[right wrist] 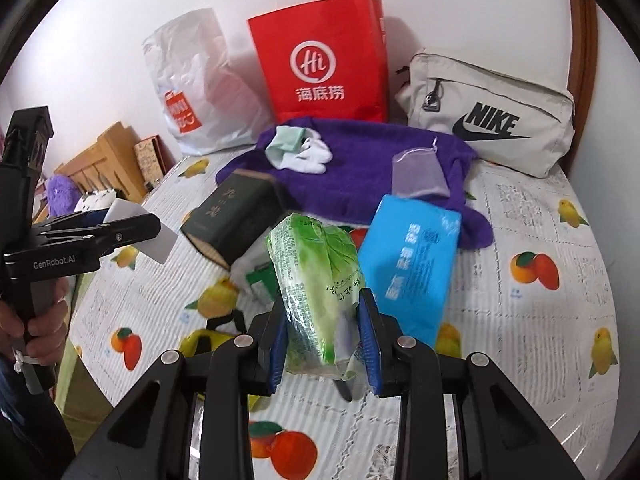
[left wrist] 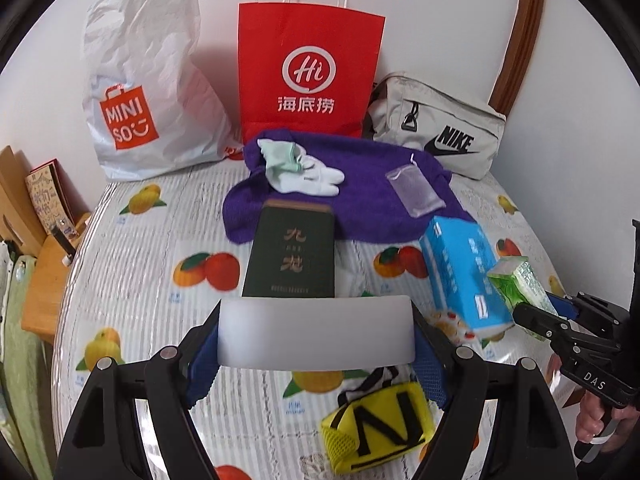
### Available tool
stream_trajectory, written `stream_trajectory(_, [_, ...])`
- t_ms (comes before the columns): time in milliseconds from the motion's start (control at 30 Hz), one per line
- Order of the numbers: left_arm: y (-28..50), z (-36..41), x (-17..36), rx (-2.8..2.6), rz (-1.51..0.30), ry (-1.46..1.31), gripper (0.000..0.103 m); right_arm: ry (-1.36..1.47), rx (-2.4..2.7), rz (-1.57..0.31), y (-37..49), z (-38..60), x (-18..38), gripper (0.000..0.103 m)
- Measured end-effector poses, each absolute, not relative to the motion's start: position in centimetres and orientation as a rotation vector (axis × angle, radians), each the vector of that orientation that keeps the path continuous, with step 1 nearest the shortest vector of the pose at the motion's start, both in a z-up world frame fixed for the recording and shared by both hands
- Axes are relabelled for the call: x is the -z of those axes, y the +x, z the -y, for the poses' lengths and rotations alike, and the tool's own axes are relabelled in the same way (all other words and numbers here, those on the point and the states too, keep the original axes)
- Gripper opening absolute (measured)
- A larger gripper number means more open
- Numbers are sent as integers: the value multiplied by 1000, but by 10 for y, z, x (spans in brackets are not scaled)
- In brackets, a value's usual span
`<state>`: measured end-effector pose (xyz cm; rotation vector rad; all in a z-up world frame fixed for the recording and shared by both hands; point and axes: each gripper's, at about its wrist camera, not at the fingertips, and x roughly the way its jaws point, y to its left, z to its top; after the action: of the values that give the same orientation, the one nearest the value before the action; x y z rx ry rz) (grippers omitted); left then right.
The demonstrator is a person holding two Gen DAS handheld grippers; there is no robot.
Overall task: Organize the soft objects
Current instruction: 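Carry the sponge with the left tool while the right tool carries the wipes packet to the towel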
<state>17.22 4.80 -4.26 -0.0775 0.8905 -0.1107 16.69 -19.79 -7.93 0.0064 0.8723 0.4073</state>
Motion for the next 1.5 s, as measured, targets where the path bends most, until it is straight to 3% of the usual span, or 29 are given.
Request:
stream_trajectory(533, [224, -56, 39, 88, -888, -83, 80, 25, -356, -845, 224, 208, 65, 32])
stream_trajectory(967, [312, -57, 25, 79, -880, -59, 80, 36, -365, -851, 330, 211, 59, 33])
stream_trajectory(1500, [378, -51, 60, 88, -940, -74, 80, 55, -370, -923, 387, 219, 93, 34])
